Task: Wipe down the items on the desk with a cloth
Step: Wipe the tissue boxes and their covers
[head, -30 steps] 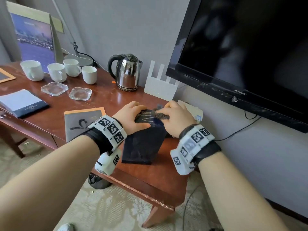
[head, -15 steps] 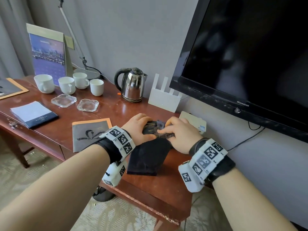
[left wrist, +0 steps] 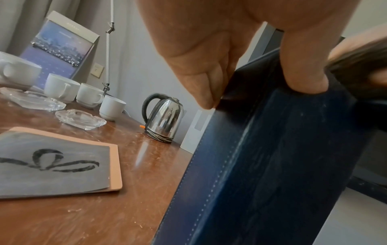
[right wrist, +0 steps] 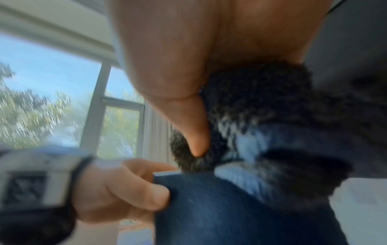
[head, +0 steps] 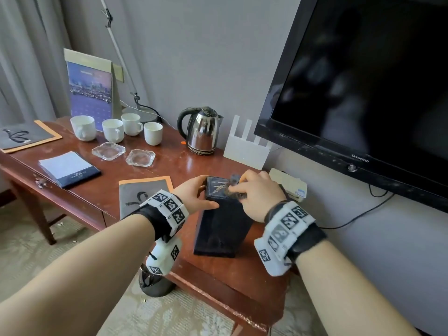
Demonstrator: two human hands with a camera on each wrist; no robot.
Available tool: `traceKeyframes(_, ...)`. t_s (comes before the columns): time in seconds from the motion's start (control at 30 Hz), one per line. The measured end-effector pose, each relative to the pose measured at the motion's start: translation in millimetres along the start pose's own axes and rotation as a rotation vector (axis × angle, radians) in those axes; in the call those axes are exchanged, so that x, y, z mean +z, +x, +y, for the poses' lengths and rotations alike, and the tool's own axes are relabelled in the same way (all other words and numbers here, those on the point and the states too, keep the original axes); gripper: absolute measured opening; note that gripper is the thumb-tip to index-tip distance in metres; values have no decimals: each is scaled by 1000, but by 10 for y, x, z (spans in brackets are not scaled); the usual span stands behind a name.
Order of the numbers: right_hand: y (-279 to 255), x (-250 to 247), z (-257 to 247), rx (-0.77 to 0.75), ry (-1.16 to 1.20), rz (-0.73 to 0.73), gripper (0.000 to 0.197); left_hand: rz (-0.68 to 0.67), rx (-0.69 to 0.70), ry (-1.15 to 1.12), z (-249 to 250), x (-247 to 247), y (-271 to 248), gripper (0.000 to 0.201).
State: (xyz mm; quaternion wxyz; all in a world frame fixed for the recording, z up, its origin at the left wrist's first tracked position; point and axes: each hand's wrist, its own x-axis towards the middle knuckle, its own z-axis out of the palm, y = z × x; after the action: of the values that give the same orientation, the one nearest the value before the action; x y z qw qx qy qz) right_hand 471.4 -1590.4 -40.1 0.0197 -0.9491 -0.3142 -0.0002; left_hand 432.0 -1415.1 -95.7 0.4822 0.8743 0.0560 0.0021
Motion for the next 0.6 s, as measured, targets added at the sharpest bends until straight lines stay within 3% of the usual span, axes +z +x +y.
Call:
traceKeyframes(0.1,-19,-162,74,-42,96,-145,34,-28,37,22,-14,-2,23,67)
traceKeyframes(0.27,210,-195,-113,146,126,53,42,-9,56,-4,-49,30,23,69)
traceKeyframes(0.37,138,-14,-240,6,5,15,42,14,61,14,-55,30,25,71)
traceKeyframes(0.47,6,-66,-137,-130,73,-85,34,2,80,-5,-63,36,21,74)
traceKeyframes(0.53,55,-161,-58,-126,84,-144,34,7,74,-17,-79,36,12,77)
traceKeyframes(0.6,177,-209,-55,-45,128,-77,38,2,60,-24,-73,26,8,76)
